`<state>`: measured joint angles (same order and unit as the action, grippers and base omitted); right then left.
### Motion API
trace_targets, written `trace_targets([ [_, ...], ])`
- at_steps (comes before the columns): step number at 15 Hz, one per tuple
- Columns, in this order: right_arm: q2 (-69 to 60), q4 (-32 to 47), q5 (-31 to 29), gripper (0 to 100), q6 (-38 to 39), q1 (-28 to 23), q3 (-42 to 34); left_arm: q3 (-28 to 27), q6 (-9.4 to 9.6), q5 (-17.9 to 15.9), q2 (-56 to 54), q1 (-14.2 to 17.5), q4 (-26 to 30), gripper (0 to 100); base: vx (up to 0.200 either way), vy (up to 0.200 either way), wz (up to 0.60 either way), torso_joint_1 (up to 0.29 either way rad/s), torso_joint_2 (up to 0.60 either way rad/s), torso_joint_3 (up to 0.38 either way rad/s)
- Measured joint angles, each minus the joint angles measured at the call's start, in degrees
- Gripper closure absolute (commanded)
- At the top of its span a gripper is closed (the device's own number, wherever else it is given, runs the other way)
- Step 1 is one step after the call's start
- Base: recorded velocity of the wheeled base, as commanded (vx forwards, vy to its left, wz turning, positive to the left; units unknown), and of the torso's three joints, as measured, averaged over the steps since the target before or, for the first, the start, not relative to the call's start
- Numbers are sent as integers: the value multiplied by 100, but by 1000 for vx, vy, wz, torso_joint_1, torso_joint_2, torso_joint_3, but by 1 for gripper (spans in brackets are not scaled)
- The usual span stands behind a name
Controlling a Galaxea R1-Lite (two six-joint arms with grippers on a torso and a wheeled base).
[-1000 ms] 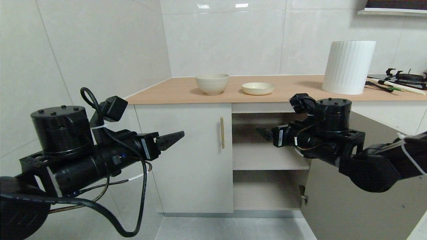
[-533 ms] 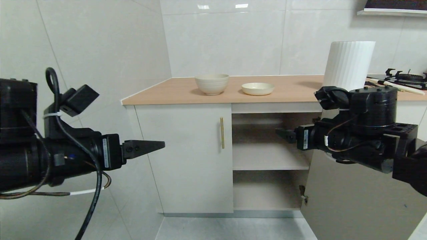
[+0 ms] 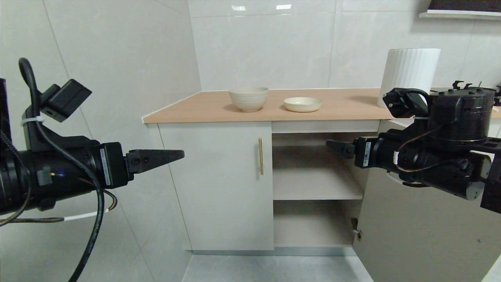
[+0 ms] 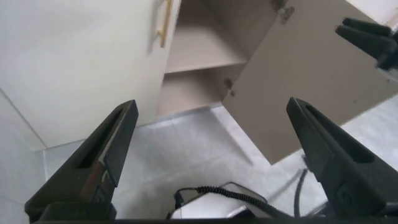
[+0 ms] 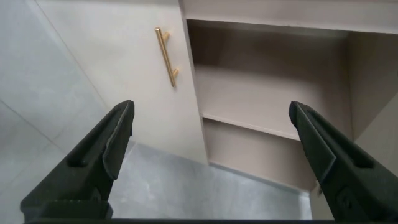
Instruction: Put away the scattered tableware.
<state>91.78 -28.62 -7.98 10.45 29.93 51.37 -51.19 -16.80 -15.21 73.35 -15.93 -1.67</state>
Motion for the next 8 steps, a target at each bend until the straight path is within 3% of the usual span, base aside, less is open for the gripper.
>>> trace_targets([
  [8, -179, 541, 5, 0, 72, 110, 9, -24, 0, 0, 29, 116, 4, 0, 200, 0, 0, 5, 2, 1],
])
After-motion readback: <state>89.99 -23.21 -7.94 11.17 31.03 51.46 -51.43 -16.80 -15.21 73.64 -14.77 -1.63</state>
